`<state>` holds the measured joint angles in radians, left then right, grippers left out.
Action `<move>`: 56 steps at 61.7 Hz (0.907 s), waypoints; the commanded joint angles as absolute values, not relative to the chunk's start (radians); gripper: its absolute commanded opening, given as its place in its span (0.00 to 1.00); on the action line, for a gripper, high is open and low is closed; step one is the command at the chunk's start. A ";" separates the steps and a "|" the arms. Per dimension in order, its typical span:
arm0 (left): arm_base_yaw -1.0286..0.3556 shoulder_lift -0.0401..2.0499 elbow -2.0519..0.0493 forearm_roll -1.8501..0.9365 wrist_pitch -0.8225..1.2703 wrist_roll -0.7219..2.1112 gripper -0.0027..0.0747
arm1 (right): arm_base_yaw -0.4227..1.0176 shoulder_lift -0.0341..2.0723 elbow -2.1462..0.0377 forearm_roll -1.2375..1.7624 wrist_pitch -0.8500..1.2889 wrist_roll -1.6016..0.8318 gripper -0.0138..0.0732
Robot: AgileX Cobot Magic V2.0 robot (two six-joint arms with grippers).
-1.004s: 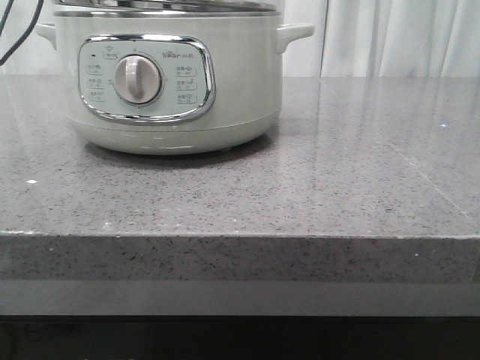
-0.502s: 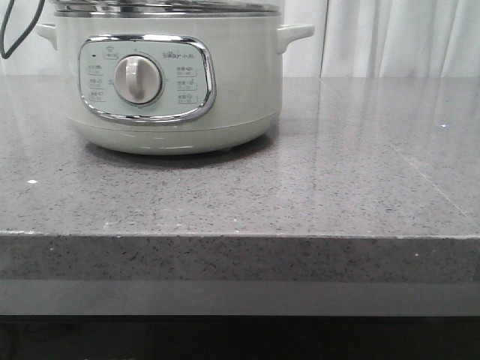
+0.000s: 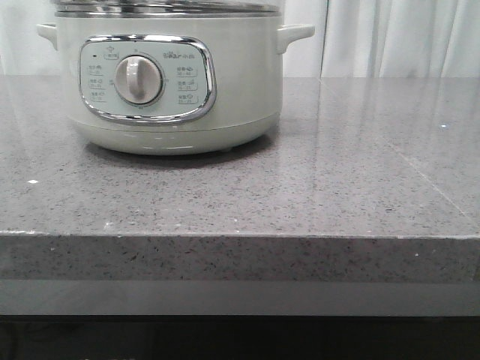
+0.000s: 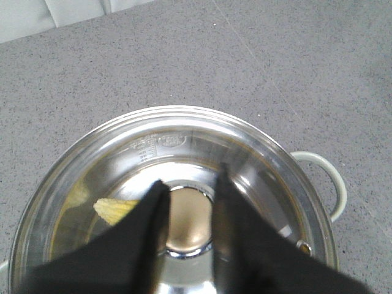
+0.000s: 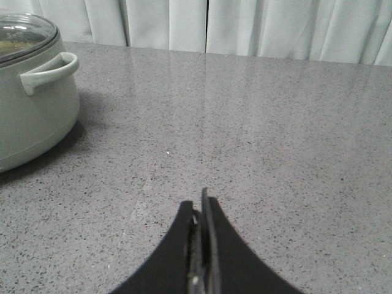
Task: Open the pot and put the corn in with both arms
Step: 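Lower the lid onto the cooker and release the knob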
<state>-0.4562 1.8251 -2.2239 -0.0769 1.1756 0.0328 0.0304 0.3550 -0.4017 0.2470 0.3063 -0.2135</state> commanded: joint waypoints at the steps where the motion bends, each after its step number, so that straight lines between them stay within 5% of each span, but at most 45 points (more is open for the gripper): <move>1: -0.460 1.772 -2.255 -0.081 1.148 0.033 0.01 | 0.025 0.360 -0.430 0.258 0.227 -0.214 0.08; 31: -0.438 1.604 -2.153 0.008 1.119 0.025 0.01 | 0.025 0.360 -0.430 0.258 0.227 -0.214 0.08; 56: -0.313 1.199 -1.517 0.006 0.825 0.015 0.01 | 0.025 0.360 -0.430 0.258 0.227 -0.214 0.08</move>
